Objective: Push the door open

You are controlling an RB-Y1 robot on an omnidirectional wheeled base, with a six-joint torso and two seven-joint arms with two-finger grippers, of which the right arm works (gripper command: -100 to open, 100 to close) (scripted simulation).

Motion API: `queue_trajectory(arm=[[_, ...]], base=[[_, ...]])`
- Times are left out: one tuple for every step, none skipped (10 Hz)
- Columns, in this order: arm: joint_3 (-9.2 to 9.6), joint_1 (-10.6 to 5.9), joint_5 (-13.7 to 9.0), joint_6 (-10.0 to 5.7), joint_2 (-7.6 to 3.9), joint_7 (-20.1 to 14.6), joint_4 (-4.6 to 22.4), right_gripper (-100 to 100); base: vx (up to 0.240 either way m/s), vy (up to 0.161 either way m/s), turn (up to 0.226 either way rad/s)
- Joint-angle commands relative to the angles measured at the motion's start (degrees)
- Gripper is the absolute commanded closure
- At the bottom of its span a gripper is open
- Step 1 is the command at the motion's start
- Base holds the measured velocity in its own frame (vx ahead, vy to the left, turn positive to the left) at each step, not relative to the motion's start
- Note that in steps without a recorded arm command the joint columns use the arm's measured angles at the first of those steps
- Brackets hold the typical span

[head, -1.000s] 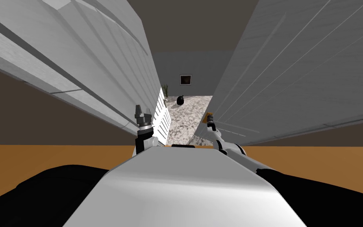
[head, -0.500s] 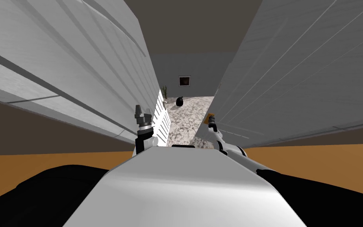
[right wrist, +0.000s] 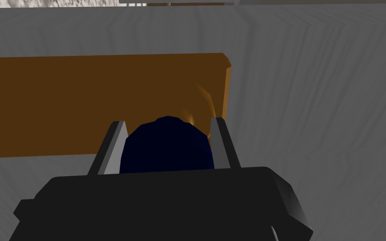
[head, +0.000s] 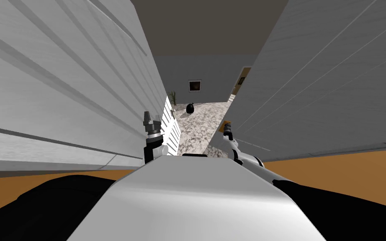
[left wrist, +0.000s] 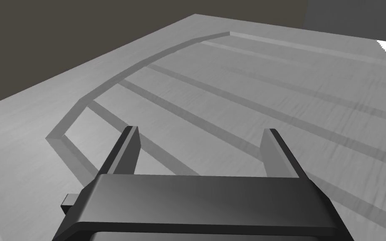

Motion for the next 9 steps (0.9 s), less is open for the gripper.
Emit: queue_trajectory(arm=[[0.0,0.0,0.0,0.0,0.0,0.0,0.0,100],[-0.91,0.14,-0.27,-0.04,-0.39,0.34,0.03,100],[-1.2,0.21,-0.36,-0.06,-0.5,0.44,0.06,100],[-1.75,0.35,-0.54,-0.09,-0.7,0.64,0.14,100],[-2.38,0.51,-0.74,-0.12,-0.95,0.87,0.22,100],[-2.38,0.51,-0.74,-0.12,-0.95,0.87,0.22,100],[-3.33,0.75,-1.04,-0.18,-1.31,1.21,0.34,100],[-3.86,0.89,-1.2,-0.21,-1.51,1.4,0.41,100],[-4.4,1.03,-1.37,-0.24,-1.72,1.59,0.49,100]], base=[[0.085,0.019,-0.026],[0.13,-0.004,-0.031],[0.183,-0.007,-0.042],[0.195,0.022,-0.038],[0.235,0.017,-0.063],[0.155,-0.006,-0.028],[0.164,-0.027,-0.029],[0.192,-0.03,-0.022],[0.189,-0.018,-0.051]])
